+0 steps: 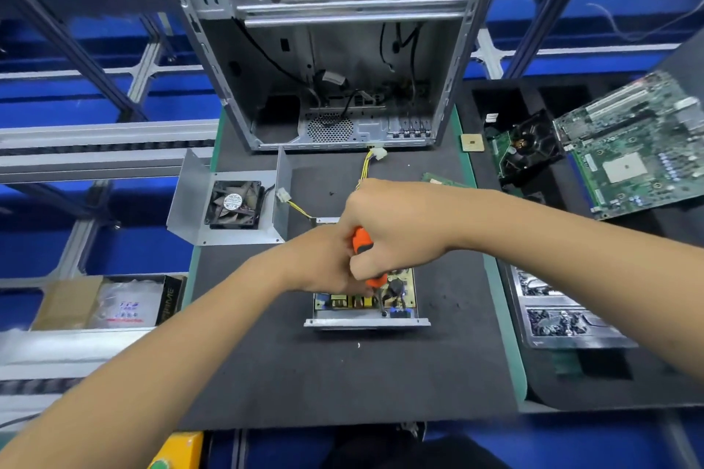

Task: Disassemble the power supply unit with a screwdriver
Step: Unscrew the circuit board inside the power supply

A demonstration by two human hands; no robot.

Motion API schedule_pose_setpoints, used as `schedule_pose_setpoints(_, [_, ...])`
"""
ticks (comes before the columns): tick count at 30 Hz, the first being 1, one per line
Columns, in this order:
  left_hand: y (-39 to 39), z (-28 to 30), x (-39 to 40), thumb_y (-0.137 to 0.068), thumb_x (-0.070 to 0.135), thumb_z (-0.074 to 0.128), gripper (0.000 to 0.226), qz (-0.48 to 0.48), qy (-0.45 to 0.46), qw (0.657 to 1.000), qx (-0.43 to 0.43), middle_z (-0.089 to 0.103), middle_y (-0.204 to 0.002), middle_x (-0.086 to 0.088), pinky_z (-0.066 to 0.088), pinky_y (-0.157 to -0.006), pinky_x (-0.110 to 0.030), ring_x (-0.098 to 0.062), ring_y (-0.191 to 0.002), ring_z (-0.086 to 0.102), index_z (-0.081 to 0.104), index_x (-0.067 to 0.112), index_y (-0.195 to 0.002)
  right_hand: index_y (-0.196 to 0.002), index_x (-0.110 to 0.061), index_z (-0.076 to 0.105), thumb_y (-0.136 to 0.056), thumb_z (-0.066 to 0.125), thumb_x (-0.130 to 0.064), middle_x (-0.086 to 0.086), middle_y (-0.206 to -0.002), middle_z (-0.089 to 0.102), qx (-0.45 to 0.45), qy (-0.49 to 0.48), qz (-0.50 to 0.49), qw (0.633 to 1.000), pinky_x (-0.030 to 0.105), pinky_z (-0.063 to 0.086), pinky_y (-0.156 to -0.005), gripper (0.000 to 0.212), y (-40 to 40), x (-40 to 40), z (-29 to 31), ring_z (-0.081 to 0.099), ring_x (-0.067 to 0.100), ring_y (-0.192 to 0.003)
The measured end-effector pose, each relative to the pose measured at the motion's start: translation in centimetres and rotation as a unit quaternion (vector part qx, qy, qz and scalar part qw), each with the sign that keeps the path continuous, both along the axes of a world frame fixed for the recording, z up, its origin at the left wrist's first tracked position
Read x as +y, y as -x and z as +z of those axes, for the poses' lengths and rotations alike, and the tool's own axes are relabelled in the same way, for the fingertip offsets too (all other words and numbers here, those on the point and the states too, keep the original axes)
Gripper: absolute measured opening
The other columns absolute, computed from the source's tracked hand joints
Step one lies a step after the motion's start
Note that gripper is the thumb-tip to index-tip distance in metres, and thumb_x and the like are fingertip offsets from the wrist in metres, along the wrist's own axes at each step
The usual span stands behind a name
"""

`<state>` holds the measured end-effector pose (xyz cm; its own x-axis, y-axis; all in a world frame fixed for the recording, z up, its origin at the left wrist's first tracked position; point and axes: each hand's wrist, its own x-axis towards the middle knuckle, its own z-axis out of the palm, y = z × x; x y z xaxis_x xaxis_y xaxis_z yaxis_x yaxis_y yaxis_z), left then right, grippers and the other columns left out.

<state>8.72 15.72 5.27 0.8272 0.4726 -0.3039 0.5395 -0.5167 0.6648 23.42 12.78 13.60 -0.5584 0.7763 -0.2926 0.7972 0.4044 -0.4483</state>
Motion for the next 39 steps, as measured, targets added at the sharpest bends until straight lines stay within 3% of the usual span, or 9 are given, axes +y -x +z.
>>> schedule_pose_setpoints(3, [-0.4,0.1,-0.5,-0.076,0.029,0.078,0.025,-0.025,-0.009,1.000,0.002,0.047,-0.066,0.029,0.031,-0.064,0.004,0.004,-0.068,0.037,0.054,0.033,-0.072,-0.059,-0.014,0.057,-0.069,0.064,-0.029,0.006,-0.049,0.048,0.005,0.008,-0.001,1.000,0.039,0.044,-0.045,0.019,-0.3,0.0,-0.3,0.042,0.016,-0.050])
schedule_pose_setpoints(6, [-0.6,0.1,-0.5,-0.077,0.030,0.078,0.039,-0.040,0.019,0.999,0.004,0.049,-0.071,0.044,0.032,-0.063,0.002,0.021,-0.071,0.042,0.044,0.043,-0.063,-0.057,-0.013,0.056,-0.068,0.063,-0.028,0.006,-0.047,0.046,0.012,0.010,-0.004,1.000,0.043,0.046,-0.046,0.020,-0.4,-0.1,-0.2,0.041,0.016,-0.050])
schedule_pose_setpoints(10, [-0.8,-0.1,-0.5,-0.076,0.037,0.077,0.021,-0.022,0.062,0.998,0.014,0.052,-0.076,0.023,0.036,-0.064,-0.002,0.009,-0.074,0.049,0.062,0.026,-0.086,-0.059,-0.013,0.059,-0.069,0.064,-0.026,0.004,-0.047,0.045,0.008,0.008,-0.006,1.000,0.039,0.046,-0.045,0.017,-0.5,-0.3,0.1,0.046,-0.006,-0.062])
schedule_pose_setpoints(17, [-0.8,0.0,-0.6,-0.076,0.031,0.079,0.021,-0.017,0.079,0.997,-0.005,0.054,-0.072,0.020,0.038,-0.065,-0.004,0.015,-0.070,0.049,0.064,0.021,-0.087,-0.059,-0.015,0.058,-0.069,0.064,-0.026,0.005,-0.048,0.046,-0.007,0.002,-0.006,1.000,0.037,0.042,-0.045,0.017,-0.2,-1.0,0.3,0.041,0.016,-0.050])
schedule_pose_setpoints(25, [-1.1,-0.2,-0.9,-0.075,0.023,0.080,0.037,-0.016,0.090,0.996,-0.021,0.057,-0.066,0.034,0.042,-0.066,-0.009,0.012,-0.070,0.052,0.055,0.047,-0.063,-0.064,-0.017,0.064,-0.071,0.064,-0.027,0.002,-0.050,0.050,-0.016,-0.004,-0.012,1.000,0.036,0.043,-0.046,0.012,-0.5,-1.9,0.5,0.045,0.012,-0.052])
schedule_pose_setpoints(30, [-1.0,-0.1,-1.0,-0.078,0.021,0.078,0.049,-0.036,0.087,0.995,-0.042,0.057,-0.071,0.039,0.037,-0.066,-0.002,0.018,-0.074,0.052,0.055,0.063,-0.068,-0.068,-0.015,0.066,-0.072,0.064,-0.028,0.005,-0.055,0.055,-0.019,-0.005,-0.029,0.999,0.040,0.050,-0.051,0.013,-0.9,-1.9,0.4,0.049,0.003,-0.061])
schedule_pose_setpoints(33, [-0.7,-0.4,-0.9,-0.079,0.019,0.076,0.040,-0.044,0.076,0.994,-0.058,0.062,-0.077,0.032,0.041,-0.069,-0.004,0.013,-0.077,0.055,0.059,0.054,-0.073,-0.069,-0.016,0.067,-0.071,0.064,-0.028,0.005,-0.056,0.057,-0.017,-0.008,-0.026,0.999,0.035,0.047,-0.048,0.013,-1.0,-1.9,0.3,0.049,0.009,-0.059])
schedule_pose_setpoints(36, [0.5,-1.2,-0.8,-0.079,0.027,0.074,0.012,-0.030,0.066,0.997,-0.016,0.066,-0.076,0.006,0.051,-0.069,-0.035,-0.014,-0.073,0.060,0.064,0.028,-0.074,-0.069,-0.016,0.067,-0.071,0.065,-0.029,0.004,-0.054,0.055,-0.004,-0.006,-0.026,1.000,0.037,0.048,-0.049,0.013,-1.2,-1.9,0.3,0.048,0.012,-0.059])
schedule_pose_setpoints(39, [1.6,-1.8,-1.0,-0.082,0.025,0.071,0.003,-0.087,0.027,0.995,0.034,0.070,-0.080,0.004,0.048,-0.069,-0.029,-0.015,-0.074,0.061,0.070,0.025,-0.079,-0.071,-0.018,0.066,-0.074,0.064,-0.032,0.003,-0.058,0.058,-0.001,-0.005,-0.032,0.999,0.039,0.050,-0.055,0.014,-1.4,-2.0,0.1,0.046,0.005,-0.068])
